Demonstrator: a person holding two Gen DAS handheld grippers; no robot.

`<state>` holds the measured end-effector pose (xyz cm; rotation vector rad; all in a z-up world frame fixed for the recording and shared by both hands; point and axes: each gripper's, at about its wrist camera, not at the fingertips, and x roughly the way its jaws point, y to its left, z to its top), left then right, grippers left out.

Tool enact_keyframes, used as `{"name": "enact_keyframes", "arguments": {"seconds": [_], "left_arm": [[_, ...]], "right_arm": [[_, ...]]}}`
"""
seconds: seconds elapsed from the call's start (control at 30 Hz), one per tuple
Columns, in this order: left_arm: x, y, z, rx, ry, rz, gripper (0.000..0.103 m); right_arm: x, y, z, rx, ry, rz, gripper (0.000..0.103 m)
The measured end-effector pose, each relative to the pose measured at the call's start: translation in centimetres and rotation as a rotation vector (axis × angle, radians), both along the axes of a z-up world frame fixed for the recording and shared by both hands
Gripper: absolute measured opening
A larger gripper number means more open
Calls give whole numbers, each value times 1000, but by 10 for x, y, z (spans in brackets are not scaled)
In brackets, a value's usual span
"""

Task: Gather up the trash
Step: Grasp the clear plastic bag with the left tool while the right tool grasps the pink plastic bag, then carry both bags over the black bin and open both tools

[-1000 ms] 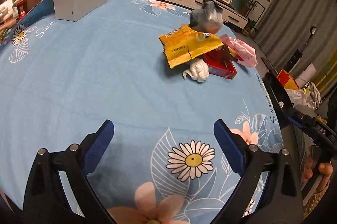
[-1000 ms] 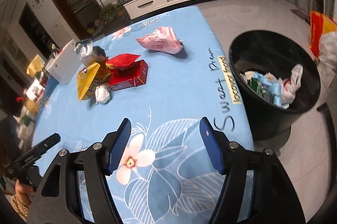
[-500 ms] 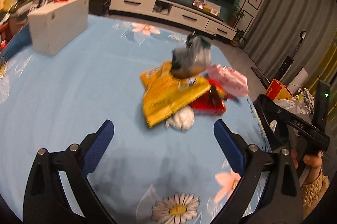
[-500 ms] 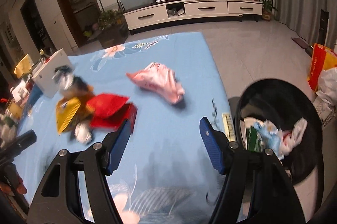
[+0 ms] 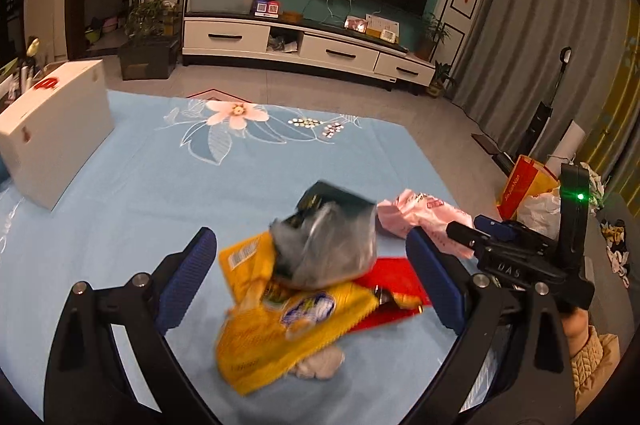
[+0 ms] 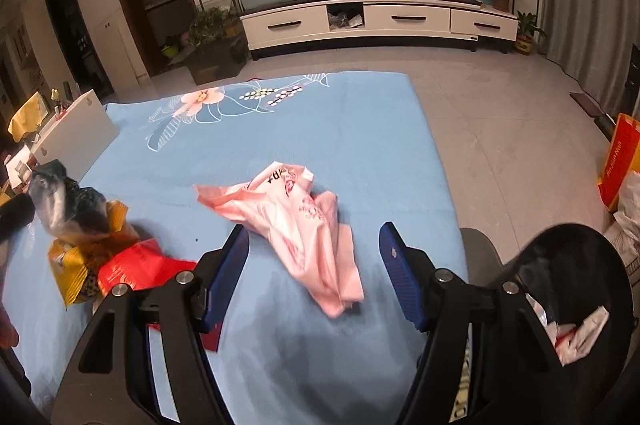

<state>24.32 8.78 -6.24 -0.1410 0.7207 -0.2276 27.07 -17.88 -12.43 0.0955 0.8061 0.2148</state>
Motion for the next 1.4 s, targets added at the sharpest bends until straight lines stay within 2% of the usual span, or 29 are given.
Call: {"name": "enact_keyframes", "arguments": {"seconds": [0.1, 0.13, 0.17, 0.3, 0.4, 0.5, 0.67, 0.93, 1.17, 1.27, 1.4], "left_arm": [[12, -9, -7, 34, 13, -1, 88], [15, -12, -9, 42, 21, -3, 78], [18, -14, -12, 55, 30, 0, 69], [20, -19, -23, 69, 54, -9, 58], [15, -16, -25, 58, 57, -9, 52], [9, -15, -19, 33, 43, -15, 49], [-7, -12, 5, -23, -13, -30, 49], [-38, -30, 40, -72, -76, -109, 49], [-59, -85, 45, -75, -72, -239, 49], [-63, -114, 40, -68, -52, -298, 49], [-63, -160, 30, -54, -23, -390, 49]], "right_arm": [[7, 3, -6, -7, 13, 11, 67], [8, 3, -8, -8, 19, 10, 66], [10, 4, -10, -10, 24, 11, 58], [13, 4, -15, -5, 52, 24, 24], [9, 1, -17, -6, 55, 17, 14], [2, -6, -15, 6, 44, -16, 11], [-23, -32, 8, 108, -5, -69, 11], [-85, -74, 39, 189, -79, -133, 11], [-140, -128, 37, 231, -83, -272, 11], [-153, -148, 30, 206, -65, -340, 11], [-165, -172, 19, 223, -42, -398, 11]]}}
